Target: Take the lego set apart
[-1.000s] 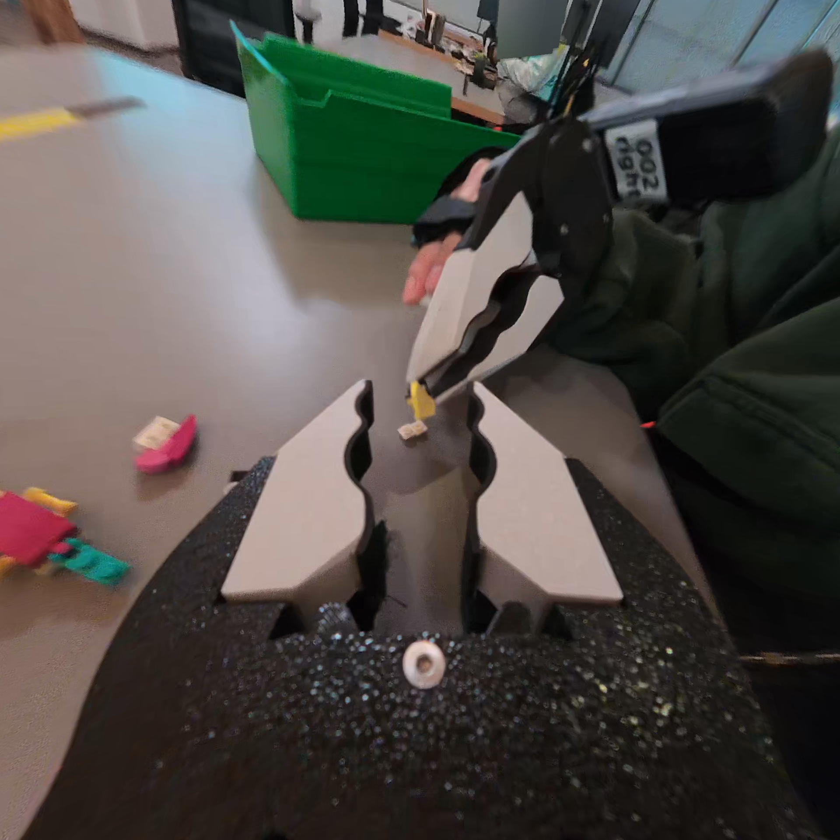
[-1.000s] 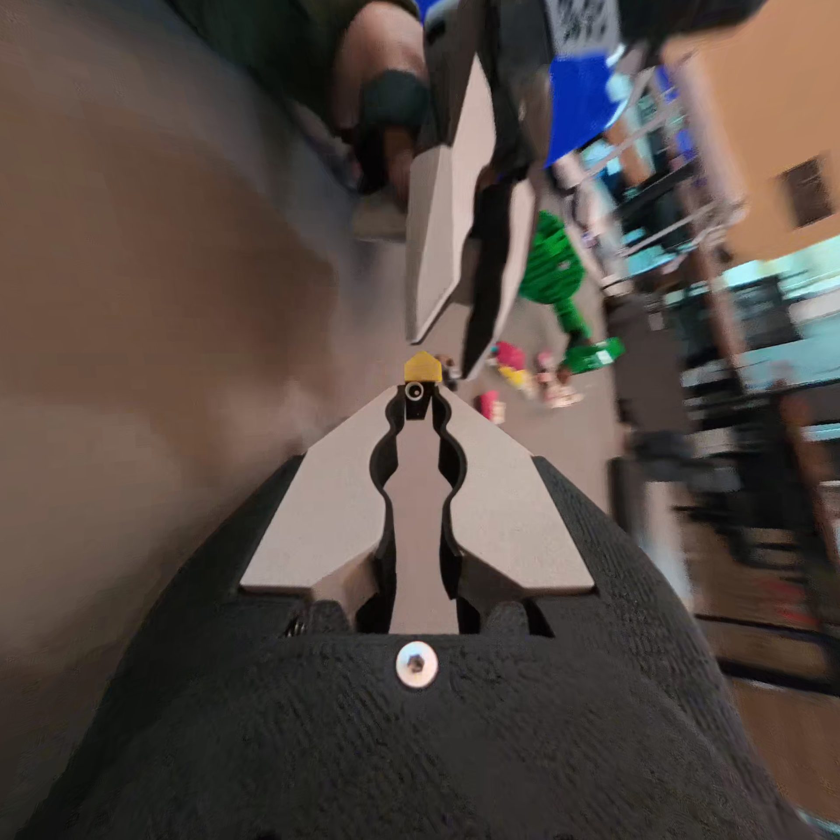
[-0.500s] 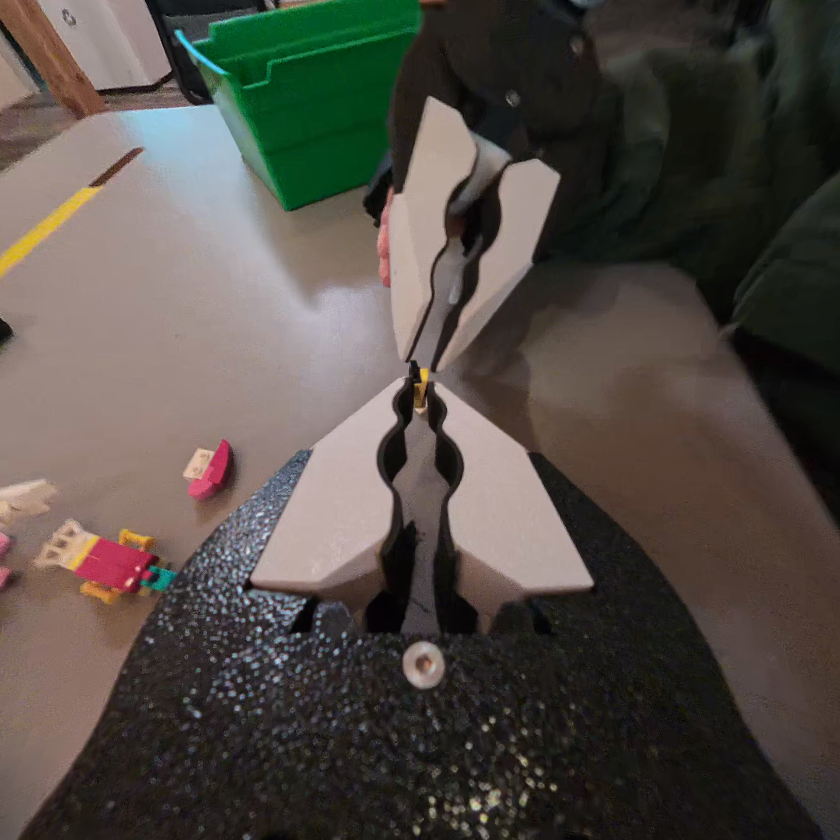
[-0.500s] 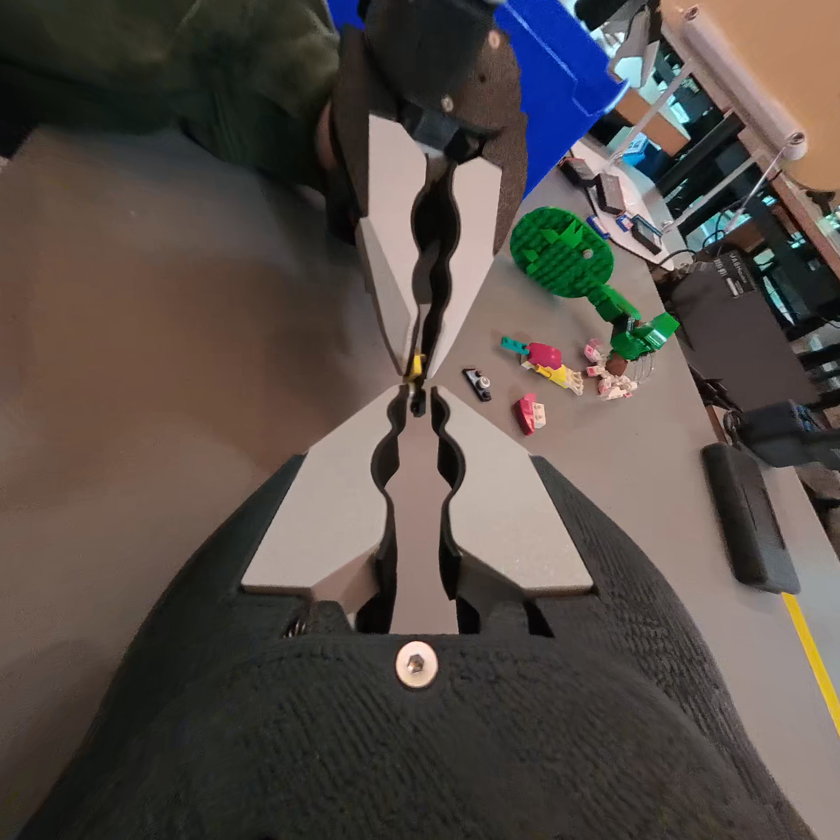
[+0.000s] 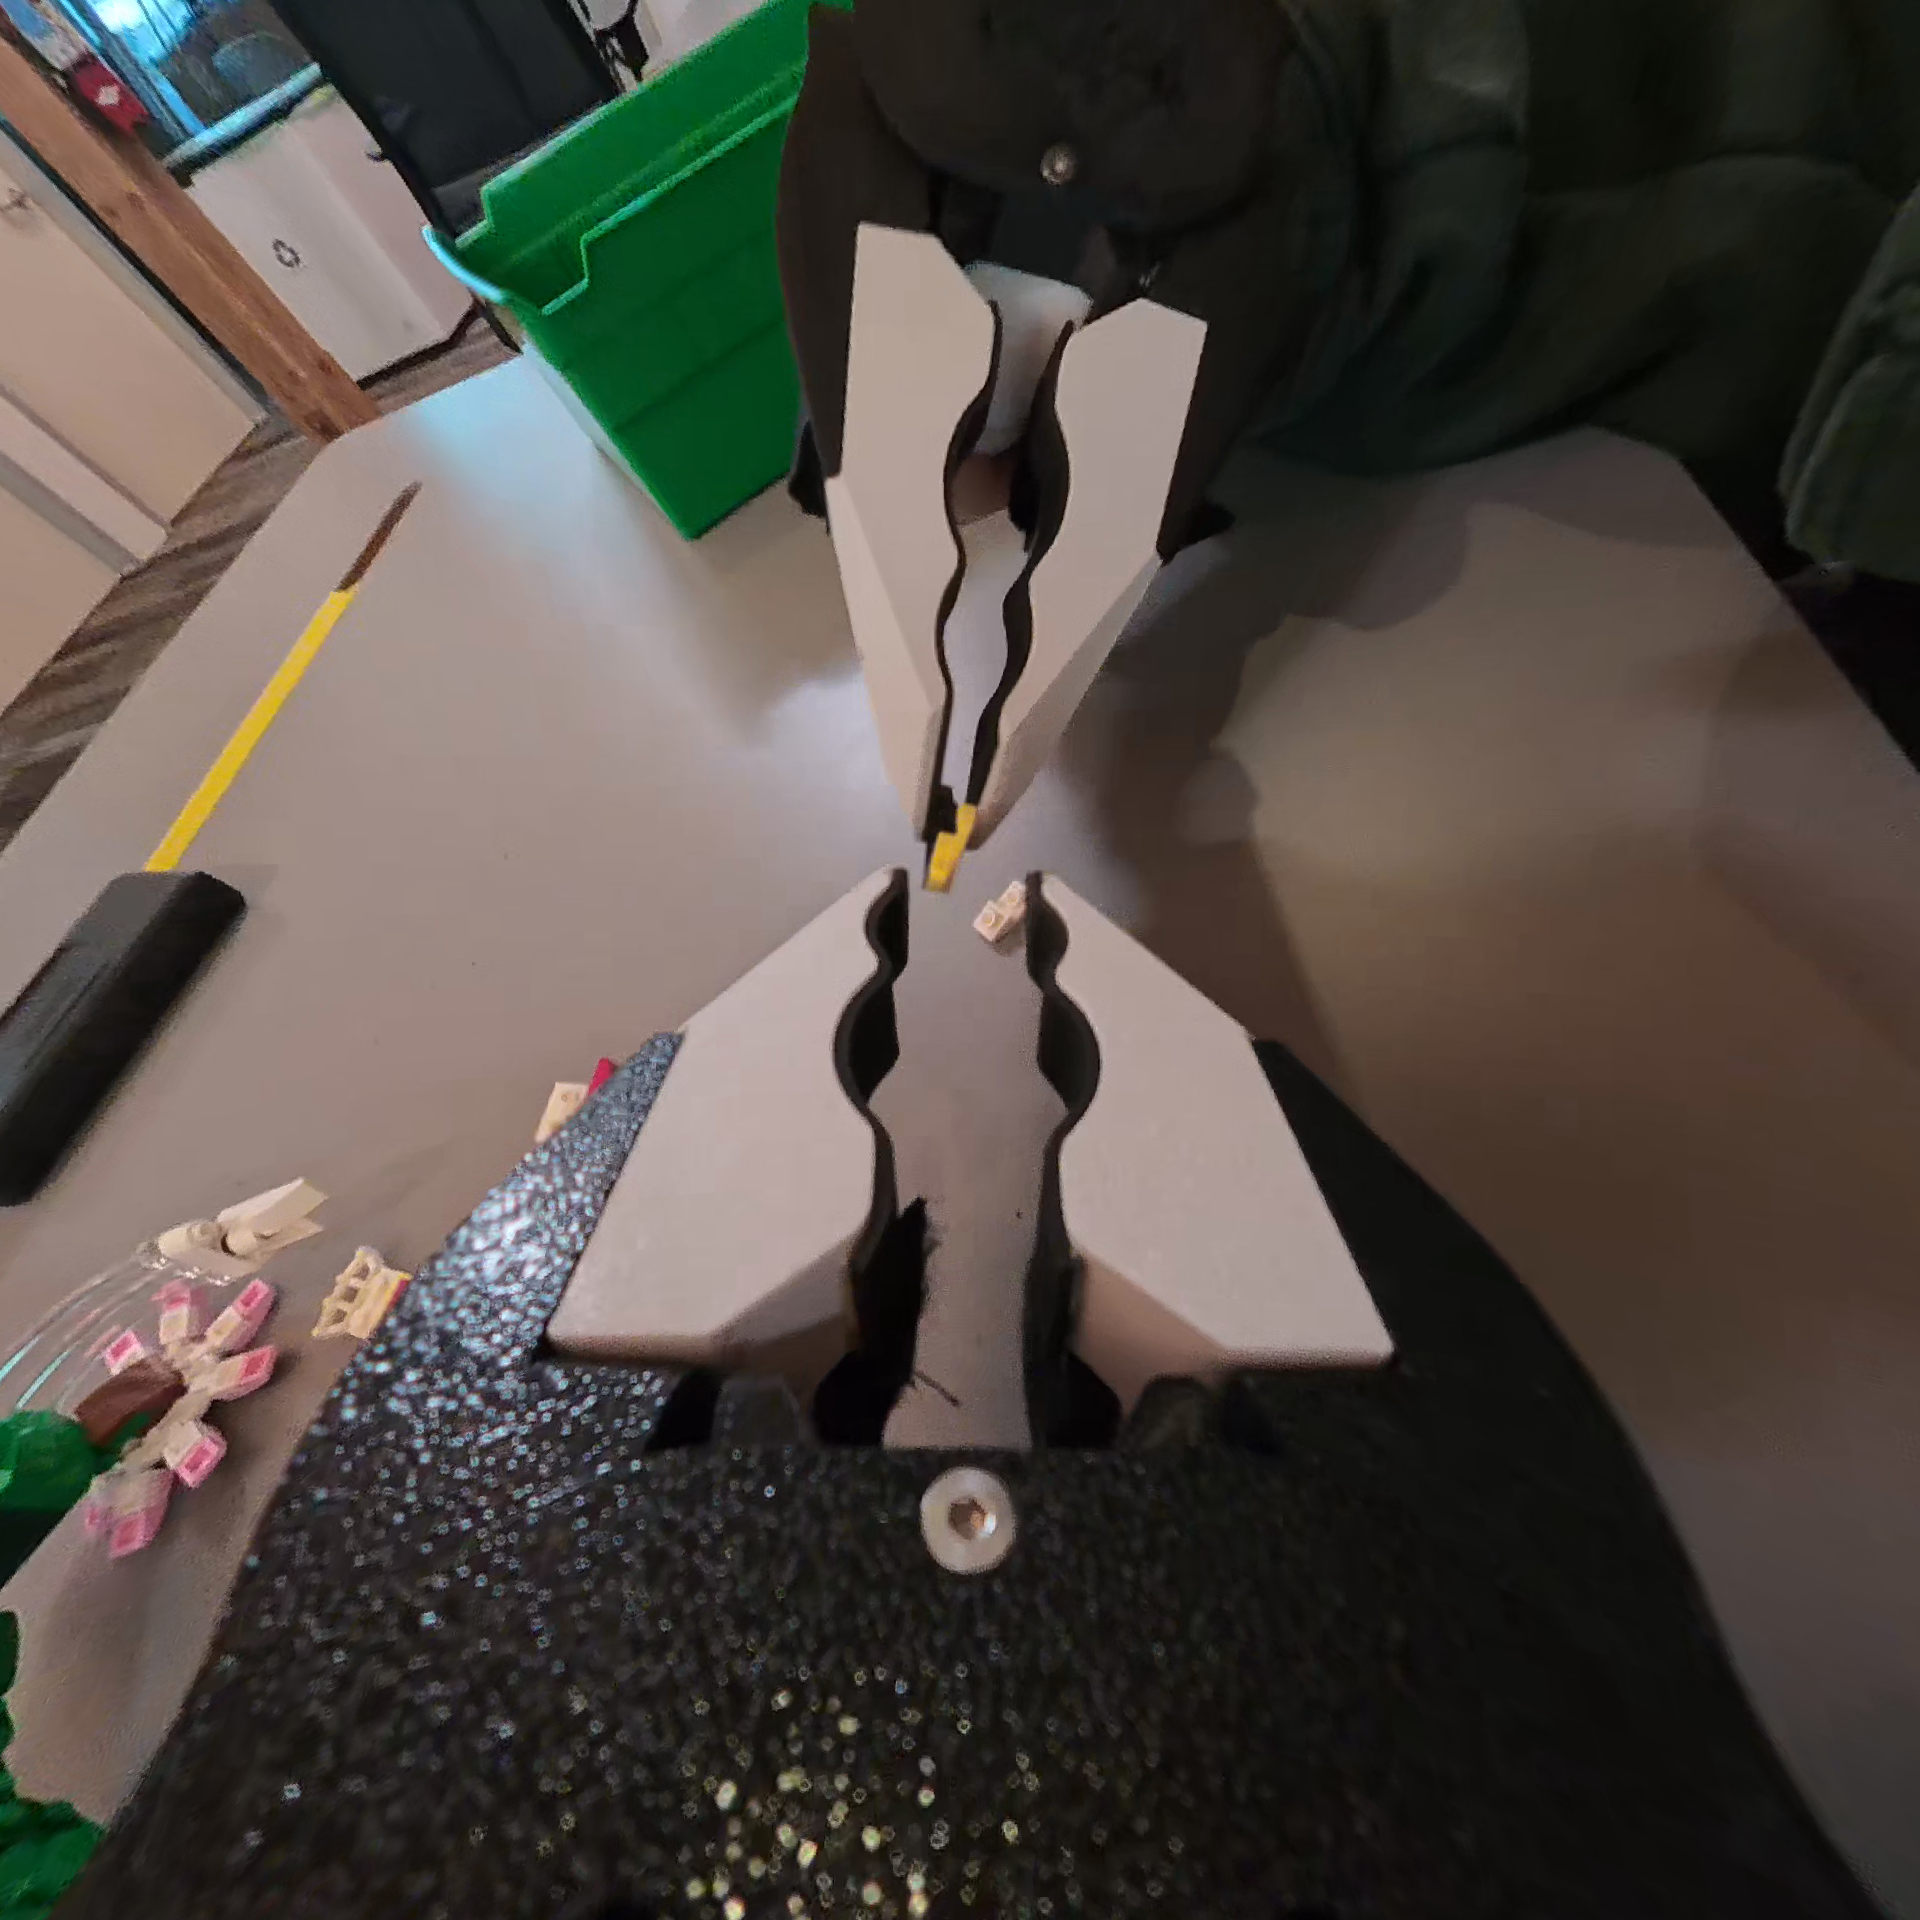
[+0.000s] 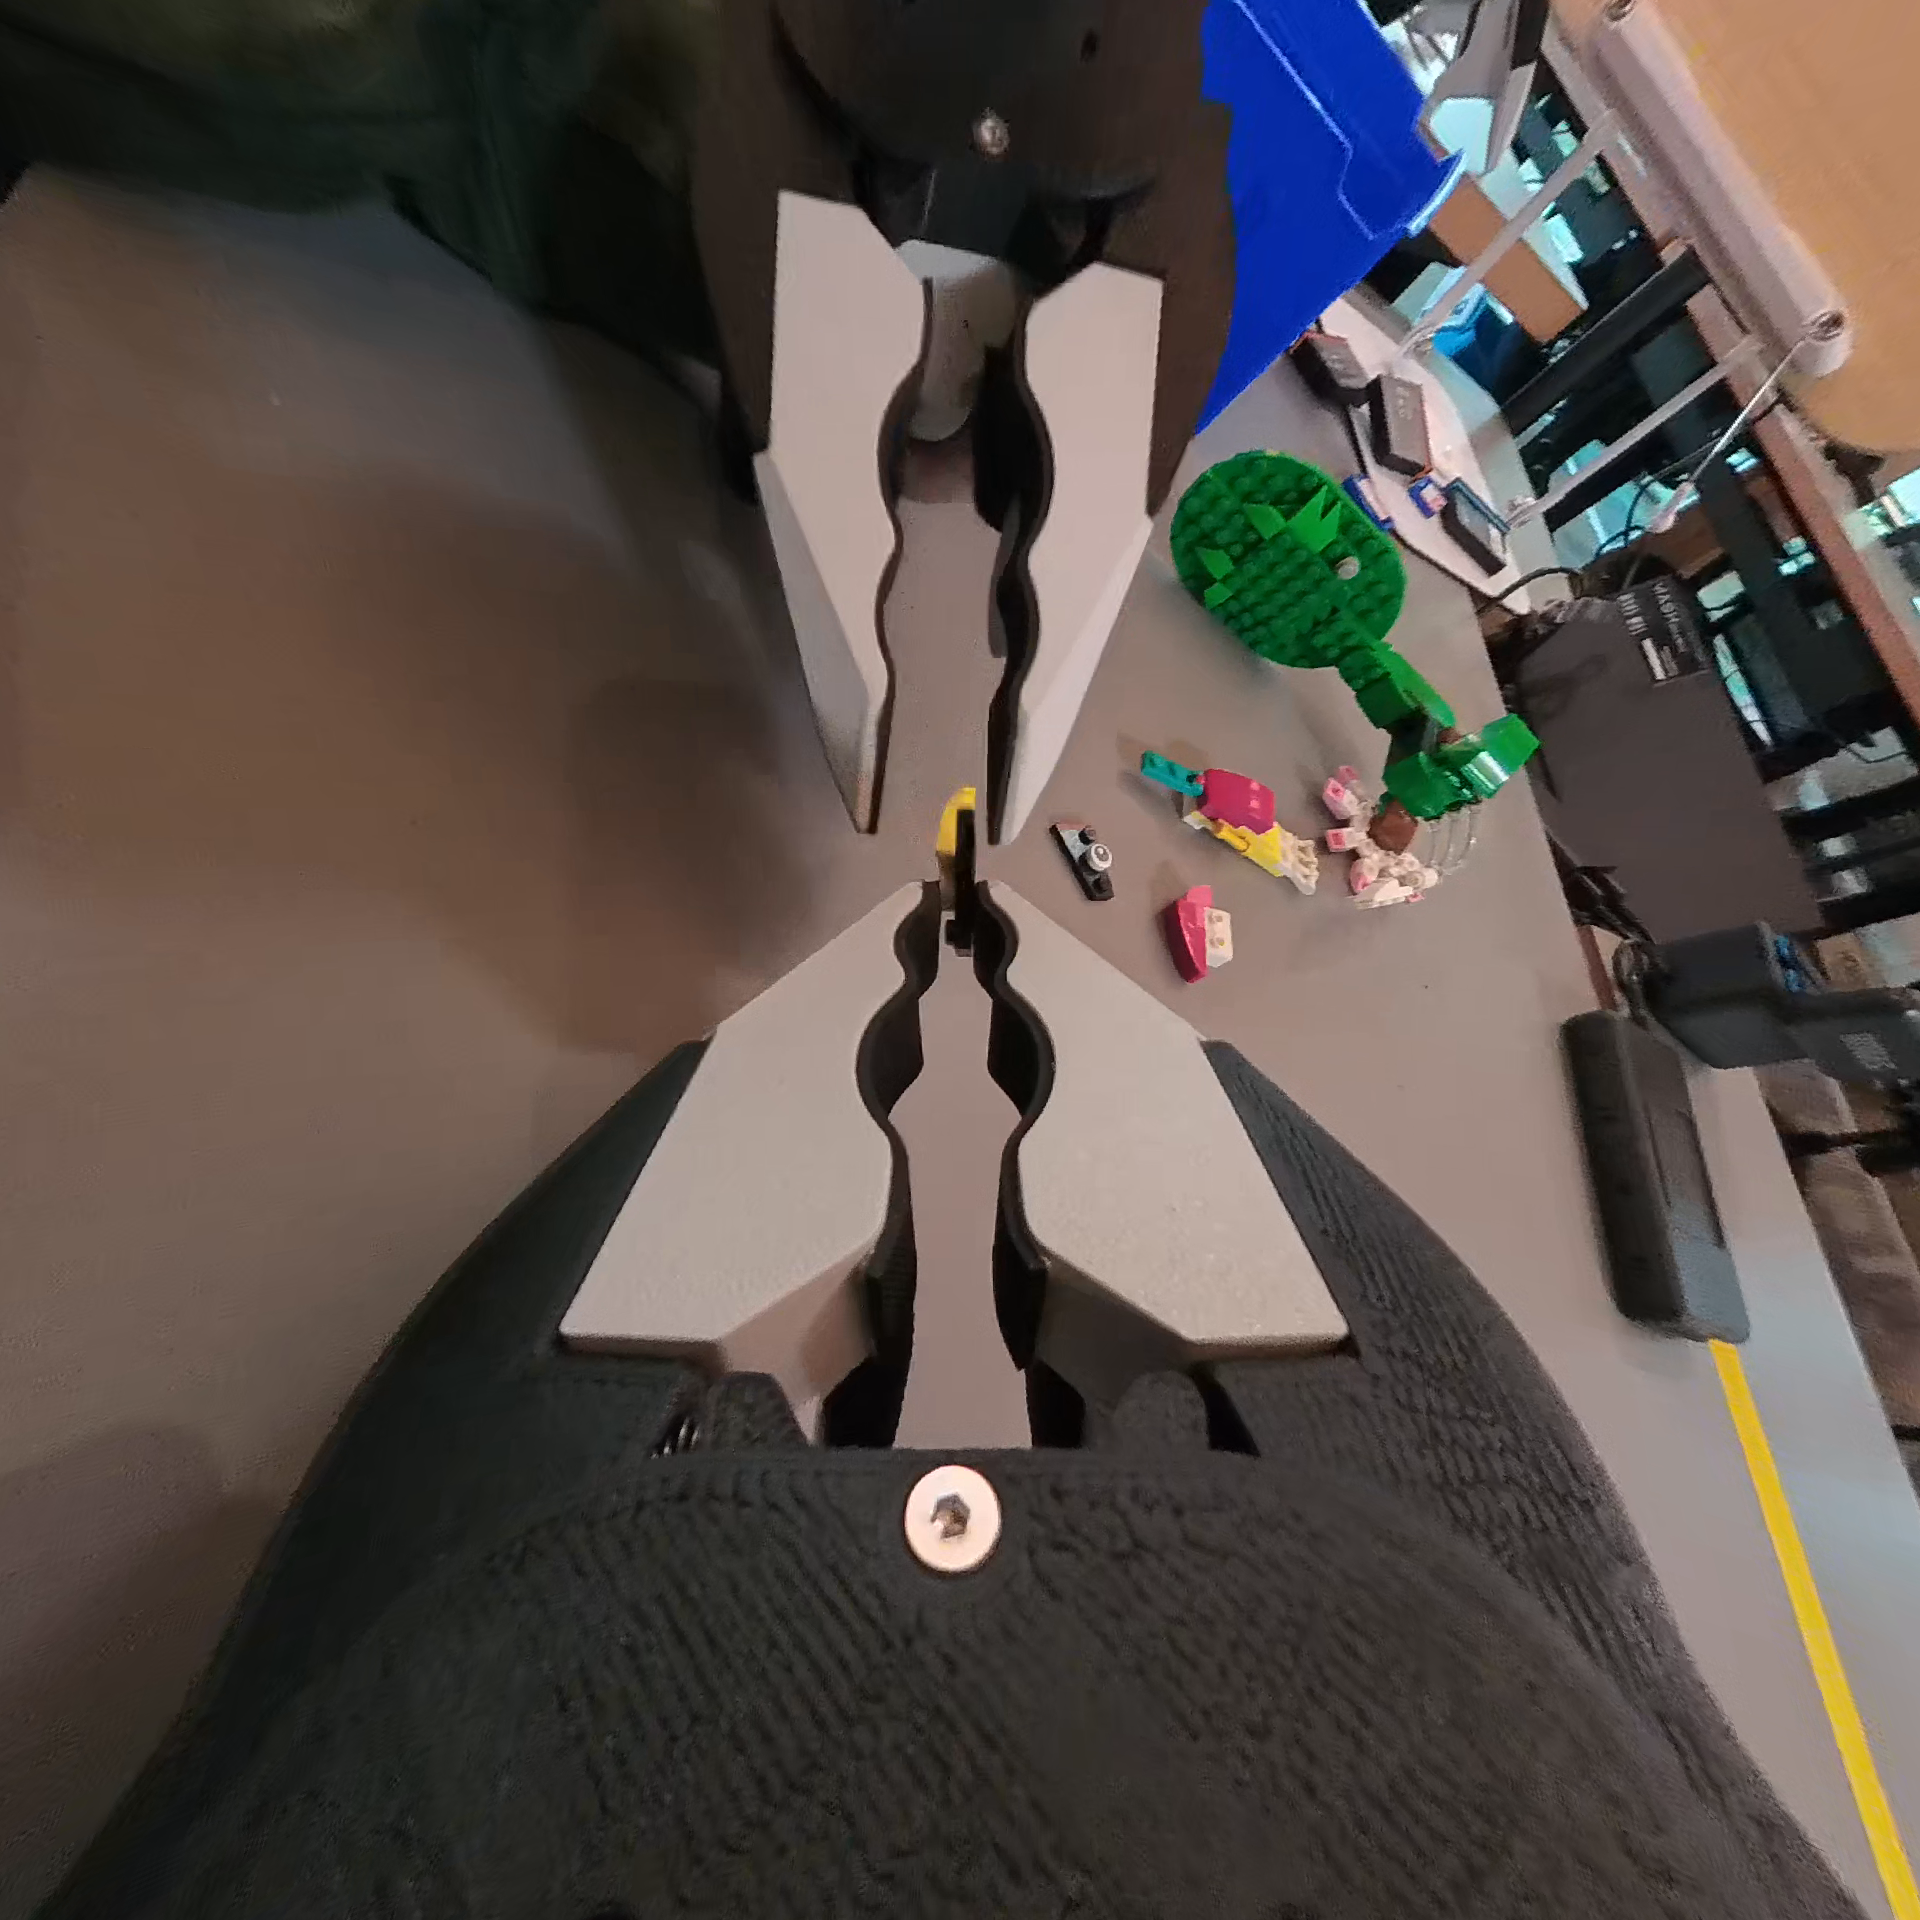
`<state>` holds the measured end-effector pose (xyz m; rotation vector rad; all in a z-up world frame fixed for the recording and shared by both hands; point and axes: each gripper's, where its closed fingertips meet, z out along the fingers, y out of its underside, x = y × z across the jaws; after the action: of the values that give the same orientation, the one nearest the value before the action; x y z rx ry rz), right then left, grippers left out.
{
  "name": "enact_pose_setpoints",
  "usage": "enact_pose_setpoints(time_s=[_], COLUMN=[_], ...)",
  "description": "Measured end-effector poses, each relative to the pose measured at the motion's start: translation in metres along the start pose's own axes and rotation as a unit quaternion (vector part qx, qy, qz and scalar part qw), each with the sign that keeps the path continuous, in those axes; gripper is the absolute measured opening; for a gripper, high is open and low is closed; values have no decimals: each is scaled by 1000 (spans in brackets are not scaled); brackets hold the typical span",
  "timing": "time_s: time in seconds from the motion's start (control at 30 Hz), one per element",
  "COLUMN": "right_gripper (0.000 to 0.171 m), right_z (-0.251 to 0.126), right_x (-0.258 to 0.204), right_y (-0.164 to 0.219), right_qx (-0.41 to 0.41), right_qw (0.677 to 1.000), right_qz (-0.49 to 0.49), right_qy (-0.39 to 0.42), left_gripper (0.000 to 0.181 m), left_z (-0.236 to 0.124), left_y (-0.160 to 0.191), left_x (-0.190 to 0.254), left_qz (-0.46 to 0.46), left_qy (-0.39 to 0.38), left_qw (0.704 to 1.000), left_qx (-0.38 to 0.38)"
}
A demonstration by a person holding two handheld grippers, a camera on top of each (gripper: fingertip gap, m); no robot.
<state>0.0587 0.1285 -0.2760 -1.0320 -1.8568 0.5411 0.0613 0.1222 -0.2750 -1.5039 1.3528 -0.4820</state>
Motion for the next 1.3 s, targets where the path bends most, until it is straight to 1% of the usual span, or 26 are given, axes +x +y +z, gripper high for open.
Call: enact_pose_setpoints(time_s=[0.03, 0.17, 0.2, 0.23, 0.3, 0.4, 0.47, 0.63, 0.83, 0.9, 0.93, 0.97, 1.0, 1.03, 1.07, 1.13, 1.2, 1.3], right_gripper=[3, 3, 3, 3, 3, 3, 4, 3, 3, 4, 4, 5, 7, 7, 9, 9, 10, 13], right_z=[0, 0, 0, 0, 0, -4, -4, -1, -1, 0, -1, -3, -6, -12, -19, -24, -25, -27], right_x=[0, 2, 2, 3, 9, 24, 29, 35, 39, 38, 35, 33, 30, 30, 30, 31, 30, 29], right_y=[-1, -2, -2, -3, -7, -17, -20, -24, -28, -29, -29, -31, -34, -41, -47, -49, -52, -60], right_qx=[1, 4, 6, 9, 19, 58, 76, 95, 125, 130, 136, 150, 175, 211, 244, 268, 280, 302], right_qw=[1000, 1000, 1000, 1000, 999, 994, 989, 983, 970, 970, 970, 967, 959, 945, 930, 913, 907, 894], right_qz=[-1, 3, 6, 10, 22, 80, 109, 139, 195, 198, 196, 204, 223, 248, 272, 300, 306, 318], right_qy=[2, 5, 6, 5, 21, 50, 58, 74, 67, 60, 49, 32, 8, -18, -40, -64, -75, -89], left_gripper=[20, 16, 12, 4, 4, 3, 3, 3, 3, 3, 3, 3, 3, 3, 3, 3, 3, 3], left_z=[0, -1, -2, -2, -7, -15, -18, -23, -28, -28, -28, -27, -29, -32, -36, -45, -47, -43], left_y=[-3, -7, -8, -8, -12, -23, -24, -24, -25, -25, -26, -28, -33, -39, -46, -57, -61, -60], left_x=[1, -3, -3, -5, -10, -21, -24, -29, -32, -31, -29, -26, -23, -21, -20, -22, -22, -19], left_qz=[8, 51, 59, 63, 83, 124, 142, 187, 224, 189, 142, 75, -1, -66, -116, -182, -208, -222], left_qy=[-3, -35, -37, -47, -73, -130, -148, -174, -196, -181, -155, -117, -72, -29, 6, 47, 65, 78], left_qw=[1000, 998, 998, 997, 994, 984, 979, 967, 954, 965, 978, 990, 995, 990, 980, 956, 946, 943], left_qx=[6, 8, 8, 6, 3, 9, 2, -18, -34, -20, 3, 35, 75, 117, 161, 223, 241, 238])
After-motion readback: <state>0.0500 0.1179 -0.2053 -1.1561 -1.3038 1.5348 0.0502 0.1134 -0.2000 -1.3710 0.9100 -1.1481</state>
